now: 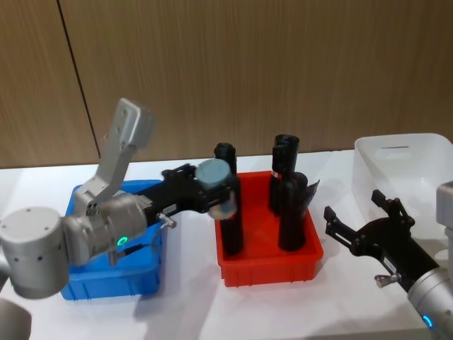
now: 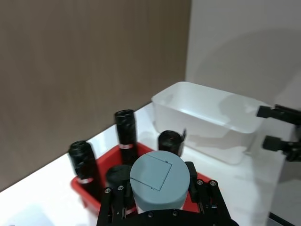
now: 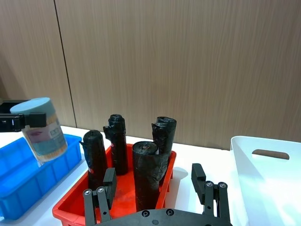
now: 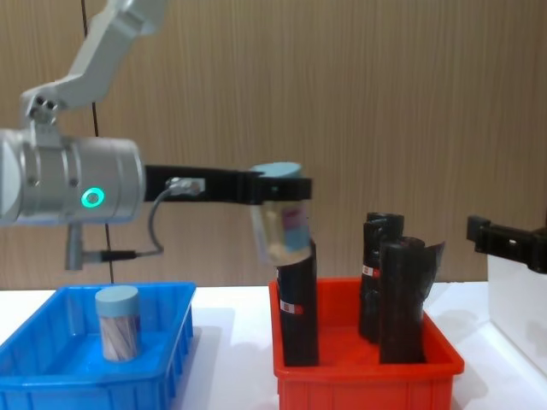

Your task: Pick the cotton swabs from the blue box and place them into the white box.

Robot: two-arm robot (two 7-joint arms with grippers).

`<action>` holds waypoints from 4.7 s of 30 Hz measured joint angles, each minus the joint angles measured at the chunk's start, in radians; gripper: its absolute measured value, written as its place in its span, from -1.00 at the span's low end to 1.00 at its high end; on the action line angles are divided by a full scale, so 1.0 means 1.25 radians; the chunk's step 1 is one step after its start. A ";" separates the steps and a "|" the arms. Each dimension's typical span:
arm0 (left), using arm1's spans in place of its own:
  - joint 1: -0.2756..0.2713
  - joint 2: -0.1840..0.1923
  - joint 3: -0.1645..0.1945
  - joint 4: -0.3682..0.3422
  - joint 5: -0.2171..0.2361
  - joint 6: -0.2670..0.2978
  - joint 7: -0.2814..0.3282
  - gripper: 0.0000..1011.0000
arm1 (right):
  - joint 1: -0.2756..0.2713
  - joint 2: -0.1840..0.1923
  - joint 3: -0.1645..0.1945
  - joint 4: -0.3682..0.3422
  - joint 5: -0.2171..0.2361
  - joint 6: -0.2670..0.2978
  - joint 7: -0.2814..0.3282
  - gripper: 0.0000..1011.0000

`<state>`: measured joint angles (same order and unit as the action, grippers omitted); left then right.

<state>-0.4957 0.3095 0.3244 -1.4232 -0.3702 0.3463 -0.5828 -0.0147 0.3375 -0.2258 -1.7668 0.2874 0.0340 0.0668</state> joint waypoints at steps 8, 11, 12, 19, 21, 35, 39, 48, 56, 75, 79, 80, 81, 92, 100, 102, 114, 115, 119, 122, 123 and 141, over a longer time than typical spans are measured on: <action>-0.054 -0.028 0.017 0.027 0.004 0.062 -0.086 0.32 | 0.000 0.000 0.000 0.000 0.000 0.000 0.000 0.98; -0.077 -0.042 0.025 0.041 0.010 0.090 -0.121 0.32 | 0.000 0.000 0.000 0.000 0.000 0.000 0.000 0.98; -0.088 -0.048 0.029 0.048 0.012 0.100 -0.134 0.32 | 0.000 0.000 0.000 0.000 0.000 0.000 0.000 0.98; -0.122 -0.067 0.041 0.069 0.021 0.137 -0.179 0.32 | 0.000 0.000 0.000 0.000 0.000 0.000 0.000 0.98; -0.128 -0.070 0.043 0.072 0.022 0.143 -0.186 0.32 | 0.000 0.000 0.000 0.000 0.000 0.000 0.000 0.98; -0.156 -0.085 0.053 0.090 0.028 0.173 -0.222 0.32 | 0.000 0.000 0.001 0.000 0.000 0.002 0.001 0.98; -0.159 -0.087 0.054 0.092 0.029 0.177 -0.227 0.32 | 0.001 0.003 0.004 0.001 0.000 0.007 0.004 0.98; -0.164 -0.090 0.055 0.095 0.029 0.182 -0.233 0.32 | 0.003 0.012 0.012 0.006 0.005 0.022 0.019 0.98; -0.166 -0.091 0.056 0.096 0.030 0.184 -0.236 0.32 | 0.005 0.020 0.019 0.012 0.012 0.030 0.040 0.98; -0.168 -0.092 0.057 0.097 0.030 0.187 -0.238 0.32 | 0.012 0.052 0.037 0.036 0.044 -0.043 0.187 0.98; -0.168 -0.092 0.056 0.097 0.030 0.187 -0.238 0.32 | 0.014 0.058 0.041 0.036 0.061 -0.052 0.212 0.98; -0.169 -0.092 0.056 0.097 0.030 0.187 -0.238 0.32 | 0.015 0.059 0.042 0.036 0.065 -0.052 0.217 0.98; -0.169 -0.092 0.056 0.097 0.030 0.187 -0.238 0.32 | 0.016 0.060 0.043 0.036 0.071 -0.052 0.226 0.98; -0.169 -0.092 0.056 0.097 0.030 0.187 -0.239 0.32 | 0.031 0.065 0.043 0.033 0.103 0.005 0.268 0.98; -0.169 -0.092 0.056 0.097 0.030 0.187 -0.238 0.32 | 0.052 0.056 0.031 0.033 0.105 0.094 0.286 0.98; -0.169 -0.092 0.056 0.097 0.030 0.187 -0.238 0.32 | 0.058 0.052 0.027 0.034 0.102 0.114 0.288 0.98; -0.169 -0.092 0.056 0.097 0.030 0.187 -0.238 0.32 | 0.088 0.034 0.009 0.043 0.086 0.184 0.300 0.98; -0.169 -0.092 0.056 0.097 0.030 0.187 -0.238 0.32 | 0.091 0.032 0.007 0.043 0.085 0.189 0.301 0.98; -0.169 -0.092 0.056 0.097 0.030 0.187 -0.238 0.32 | 0.096 0.030 0.005 0.044 0.084 0.197 0.302 0.98; -0.169 -0.092 0.056 0.097 0.030 0.187 -0.238 0.32 | 0.101 0.029 0.003 0.042 0.083 0.205 0.303 0.98; -0.169 -0.092 0.056 0.097 0.030 0.187 -0.238 0.32 | 0.101 0.029 0.003 0.042 0.083 0.207 0.304 0.98; -0.169 -0.092 0.056 0.097 0.030 0.187 -0.238 0.32 | 0.110 0.031 -0.003 0.025 0.085 0.225 0.305 0.98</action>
<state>-0.7064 0.1946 0.3949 -1.3017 -0.3327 0.5795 -0.8808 0.1228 0.3767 -0.2296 -1.7359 0.3935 0.3151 0.4477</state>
